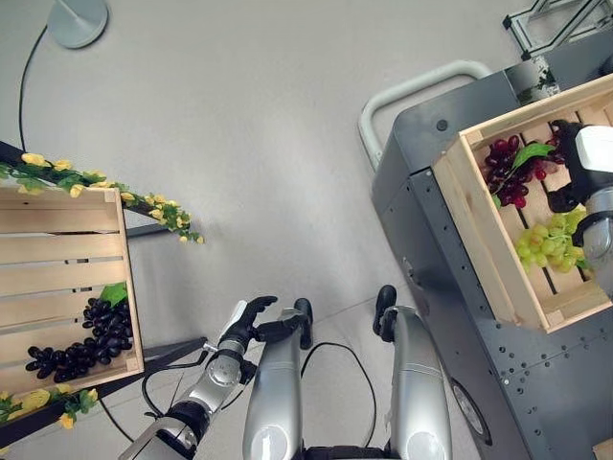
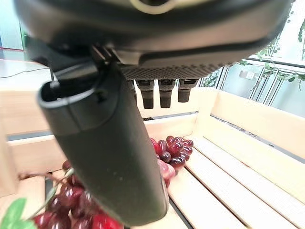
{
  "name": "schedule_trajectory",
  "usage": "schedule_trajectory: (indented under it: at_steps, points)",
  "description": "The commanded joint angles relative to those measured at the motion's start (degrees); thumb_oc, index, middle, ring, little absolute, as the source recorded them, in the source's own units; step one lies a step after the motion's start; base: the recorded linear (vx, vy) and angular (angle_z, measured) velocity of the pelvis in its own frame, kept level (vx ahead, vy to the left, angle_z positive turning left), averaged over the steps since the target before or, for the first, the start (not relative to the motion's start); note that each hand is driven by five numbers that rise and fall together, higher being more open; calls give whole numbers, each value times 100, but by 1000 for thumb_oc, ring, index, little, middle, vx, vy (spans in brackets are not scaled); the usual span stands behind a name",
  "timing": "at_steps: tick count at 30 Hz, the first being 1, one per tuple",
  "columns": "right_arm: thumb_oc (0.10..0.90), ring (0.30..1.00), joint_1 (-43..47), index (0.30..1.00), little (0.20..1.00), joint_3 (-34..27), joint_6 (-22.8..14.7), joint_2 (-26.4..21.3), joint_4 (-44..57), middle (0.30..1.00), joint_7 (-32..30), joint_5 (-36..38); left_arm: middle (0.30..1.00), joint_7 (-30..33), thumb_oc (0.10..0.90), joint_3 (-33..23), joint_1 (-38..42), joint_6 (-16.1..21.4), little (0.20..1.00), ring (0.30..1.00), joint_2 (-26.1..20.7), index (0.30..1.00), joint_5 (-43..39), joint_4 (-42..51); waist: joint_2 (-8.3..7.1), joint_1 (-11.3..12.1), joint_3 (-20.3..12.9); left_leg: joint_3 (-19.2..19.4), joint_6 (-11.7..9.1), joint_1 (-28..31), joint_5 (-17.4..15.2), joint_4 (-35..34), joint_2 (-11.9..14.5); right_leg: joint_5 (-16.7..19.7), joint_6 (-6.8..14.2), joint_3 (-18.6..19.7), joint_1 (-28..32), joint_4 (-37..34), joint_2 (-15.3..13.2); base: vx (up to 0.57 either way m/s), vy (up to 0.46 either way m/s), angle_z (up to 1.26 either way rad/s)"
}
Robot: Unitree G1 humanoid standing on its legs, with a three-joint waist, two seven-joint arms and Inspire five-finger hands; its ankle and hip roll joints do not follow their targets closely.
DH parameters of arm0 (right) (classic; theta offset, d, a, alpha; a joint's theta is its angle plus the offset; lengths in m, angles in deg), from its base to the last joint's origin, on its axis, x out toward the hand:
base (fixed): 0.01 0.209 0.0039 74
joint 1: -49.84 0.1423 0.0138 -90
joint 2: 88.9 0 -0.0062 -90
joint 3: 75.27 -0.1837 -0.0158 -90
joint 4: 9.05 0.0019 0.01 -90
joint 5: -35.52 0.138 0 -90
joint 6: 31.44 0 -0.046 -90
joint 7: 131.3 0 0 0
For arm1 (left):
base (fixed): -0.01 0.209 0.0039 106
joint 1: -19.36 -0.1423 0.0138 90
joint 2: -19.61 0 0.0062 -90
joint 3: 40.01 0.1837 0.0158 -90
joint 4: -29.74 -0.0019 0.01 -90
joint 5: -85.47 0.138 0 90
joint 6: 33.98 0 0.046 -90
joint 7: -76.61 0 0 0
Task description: Pick up the fruits from the basket on one side to the basket on the other side
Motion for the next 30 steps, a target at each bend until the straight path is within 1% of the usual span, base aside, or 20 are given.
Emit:
schedule_trajectory:
  at_steps: [1,7,10,15,18,21,24,28,30]
  points:
    - [800,900,757,900,900,96,180,-500,-180,900,-99,96,900,96,800,163,-407,334,900,900,-94,900,-159,431,119,90,-80,-56,99,8,30,28,-189,-255,-196,-271,418,388,90,0,0,0]
    - [800,900,1150,900,900,389,225,-476,-488,900,73,-13,900,60,800,192,-431,374,900,900,-132,900,-311,505,162,126,-80,-50,105,-84,61,-14,-201,-230,-210,-278,305,364,101,0,0,0]
    - [800,900,1349,900,900,503,259,-479,-636,900,288,-30,900,21,800,181,-443,368,900,900,-162,900,-366,593,187,154,-80,-57,113,-148,63,5,-210,-220,-226,-284,226,377,98,0,0,0]
    - [800,900,1565,900,900,654,288,-425,-762,900,932,156,900,41,800,202,-417,401,900,900,-170,900,-464,727,246,188,-80,-71,93,-257,123,-72,-255,-185,-237,-286,83,367,102,0,0,0]
    - [800,900,1506,900,900,662,378,-341,-819,900,1172,365,900,20,800,210,-394,400,900,900,-188,900,-539,775,272,195,-80,-66,101,-294,162,-155,-282,-156,-246,-308,27,314,108,0,0,0]
    - [800,900,1428,900,900,623,378,-258,-849,900,1365,383,900,-8,800,188,-408,470,900,900,-183,900,-573,795,295,197,-80,-59,112,-322,184,-201,-301,-132,-256,-311,-22,285,114,0,0,0]
    - [800,900,1284,900,900,544,298,-193,-893,900,1410,410,900,-13,800,182,-412,502,900,900,-181,900,-546,826,312,198,-80,-47,123,-345,184,-205,-308,-120,-256,-315,-62,291,106,0,0,0]
    - [800,900,1241,900,900,506,-32,-61,-968,900,1316,452,900,-14,800,223,-350,462,900,900,-169,900,-628,878,353,202,-80,-47,144,-439,174,-113,-319,-111,-265,-303,-144,354,89,0,0,0]
    - [800,900,1280,900,900,503,-112,-23,-943,900,1332,476,900,-17,800,234,-328,464,900,900,-168,900,-681,884,375,202,-80,-37,147,-497,182,-88,-321,-101,-266,-300,-211,386,79,0,0,0]
